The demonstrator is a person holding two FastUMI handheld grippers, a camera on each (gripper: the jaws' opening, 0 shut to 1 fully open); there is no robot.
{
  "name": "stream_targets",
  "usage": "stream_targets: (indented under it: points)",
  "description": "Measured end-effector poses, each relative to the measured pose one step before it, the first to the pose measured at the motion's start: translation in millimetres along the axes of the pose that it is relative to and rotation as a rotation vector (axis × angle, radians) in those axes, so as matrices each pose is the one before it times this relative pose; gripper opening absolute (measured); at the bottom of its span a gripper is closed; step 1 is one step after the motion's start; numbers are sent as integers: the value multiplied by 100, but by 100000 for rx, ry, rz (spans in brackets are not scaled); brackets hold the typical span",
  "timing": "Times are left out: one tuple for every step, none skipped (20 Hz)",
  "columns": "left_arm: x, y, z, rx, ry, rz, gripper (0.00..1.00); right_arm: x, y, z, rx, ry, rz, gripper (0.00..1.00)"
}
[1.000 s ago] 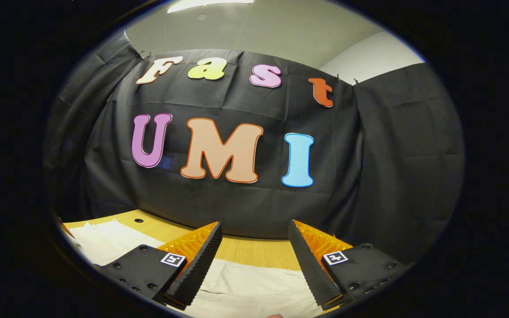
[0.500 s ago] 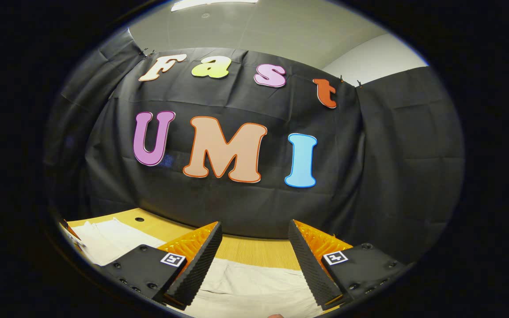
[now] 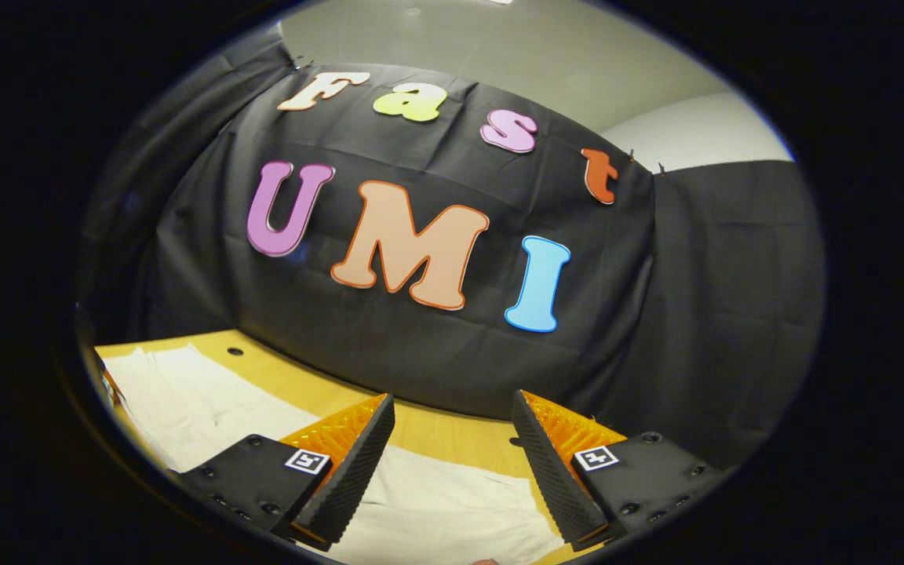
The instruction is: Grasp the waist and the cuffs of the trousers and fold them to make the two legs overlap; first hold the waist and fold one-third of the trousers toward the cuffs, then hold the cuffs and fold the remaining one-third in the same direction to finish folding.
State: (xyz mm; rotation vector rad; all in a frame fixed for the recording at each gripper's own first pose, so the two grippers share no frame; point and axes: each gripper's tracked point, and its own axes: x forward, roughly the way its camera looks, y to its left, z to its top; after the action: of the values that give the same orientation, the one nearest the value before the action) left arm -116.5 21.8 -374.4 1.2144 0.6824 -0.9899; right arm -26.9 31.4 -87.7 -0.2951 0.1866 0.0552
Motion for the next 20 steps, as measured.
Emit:
stream_targets:
  points:
    - [16, 106, -139, -347, -956, 494, 0, -398, -175, -735, -4394, 1434, 460, 97]
    - [79, -19, 78, -640, -1734, 340, 0, -660, -331, -1493, -4627, 2667, 812, 98]
    - [-109, -21, -90, -1118, 255, -111, 0, -581, 25, -1798, -4505, 3178, 2344, 98]
    - [-35, -34, 52, -121, 306, -251, 0, -217, -183, -1292, -4518, 2261, 1205, 98]
    - [63, 37, -59, -12, 708, -26, 0, -81, -354, -1461, -4489, 2390, 1147, 98]
    - [106, 44, 3, 275, 737, 283, 0, -86, -162, -1369, -3728, 1727, 1784, 97]
    - [17, 6, -61, 599, 655, 281, 0, -60, -261, -1454, -3814, 1989, 1178, 98]
    - [40, -75, 47, 419, 673, 81, 0, -74, -142, -1531, -3484, 2370, 1479, 99]
    - [10, 5, -66, -13, 1591, -121, 0, 73, 33, -2783, -5427, 3758, 3084, 98]
    - [20, 12, -47, -545, 855, -173, 0, -34, 254, -1491, -3691, 2147, 2239, 98]
    - [65, -3, -112, -755, 738, 25, 0, 52, 474, -1361, -4028, 2185, 2616, 98]
    - [63, 3, -48, -730, 605, 130, 0, 241, 432, -1334, -4128, 1932, 2908, 98]
    - [82, 96, 158, -321, 411, 125, 0, 200, 467, -1171, -4292, 1648, 2756, 97]
    - [-19, -13, 111, -146, 433, 99, 0, 128, 514, -1008, -4259, 1289, 2860, 97]
    - [24, -57, -119, -71, 449, 82, 0, 48, 669, -964, -4136, 1108, 2978, 98]
    - [-8, 10, 62, -92, 578, 12, 0, 29, 821, -853, -4190, 1242, 3350, 98]
    - [-57, -14, 66, -243, 255, 228, 0, -33, 810, -1014, -4518, 1177, 3379, 98]
    - [47, 1, -53, -389, 752, 434, 0, -6, 1090, -923, -5223, 1066, 3635, 98]
    - [-48, 9, 39, -296, 477, 361, 0, -152, 1165, -984, -5365, 1374, 3785, 98]
    - [-10, 52, 166, -297, 602, 289, 0, -38, 1207, -806, -4748, 1174, 3934, 98]
